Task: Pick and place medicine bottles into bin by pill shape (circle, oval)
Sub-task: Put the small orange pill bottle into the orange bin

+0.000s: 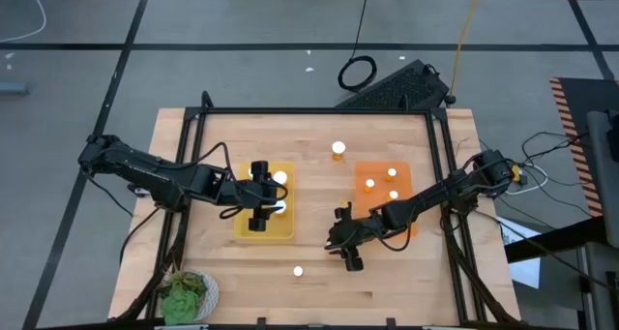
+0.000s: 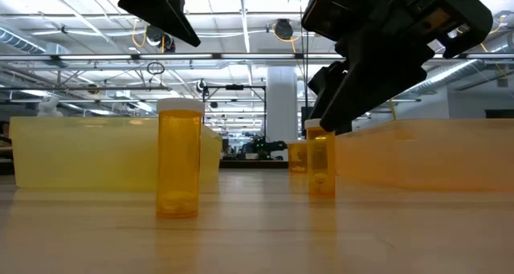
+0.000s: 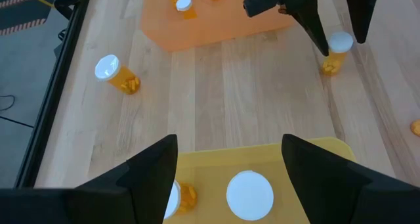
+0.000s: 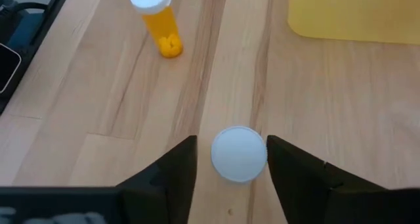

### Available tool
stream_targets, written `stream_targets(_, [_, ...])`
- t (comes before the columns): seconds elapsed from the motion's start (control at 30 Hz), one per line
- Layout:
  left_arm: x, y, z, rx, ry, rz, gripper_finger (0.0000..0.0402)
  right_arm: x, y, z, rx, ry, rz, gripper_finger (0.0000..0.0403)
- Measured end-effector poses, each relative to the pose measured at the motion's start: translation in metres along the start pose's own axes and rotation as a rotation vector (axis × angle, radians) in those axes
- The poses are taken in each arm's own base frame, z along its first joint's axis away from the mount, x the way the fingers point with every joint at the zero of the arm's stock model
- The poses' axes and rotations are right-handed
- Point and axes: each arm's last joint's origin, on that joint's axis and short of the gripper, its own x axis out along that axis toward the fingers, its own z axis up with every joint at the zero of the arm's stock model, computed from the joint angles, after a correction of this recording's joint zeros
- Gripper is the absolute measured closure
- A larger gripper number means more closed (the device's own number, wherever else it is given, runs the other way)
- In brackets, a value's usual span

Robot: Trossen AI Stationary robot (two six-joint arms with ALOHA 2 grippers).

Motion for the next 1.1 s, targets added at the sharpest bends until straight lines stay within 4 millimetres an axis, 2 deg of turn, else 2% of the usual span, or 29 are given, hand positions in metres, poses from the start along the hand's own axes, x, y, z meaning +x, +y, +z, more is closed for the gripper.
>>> stream_targets(0.27, [0.000, 0.000, 0.000, 0.000, 0.000, 0.000, 0.0128, 0.000, -0.002, 0.001, -0.015, -0.001, -0.005, 0.0270])
stream_targets(0.57, [0.000, 0.000, 0.000, -0.022, 0.001, 0.000, 0.0128, -0.009, -0.004, 0.005, -0.027, -0.013, -0.007, 0.0278])
stream_targets(0.87, [0.000, -0.001, -0.001, -0.100, 0.010, -0.003, 0.0128, -0.048, -0.004, 0.017, -0.067, -0.053, -0.020, 0.0278])
stream_targets(1.1, [-0.001, -0.005, -0.001, -0.136, 0.010, -0.027, 0.0128, -0.088, -0.011, 0.017, -0.052, -0.039, -0.169, 0.0279])
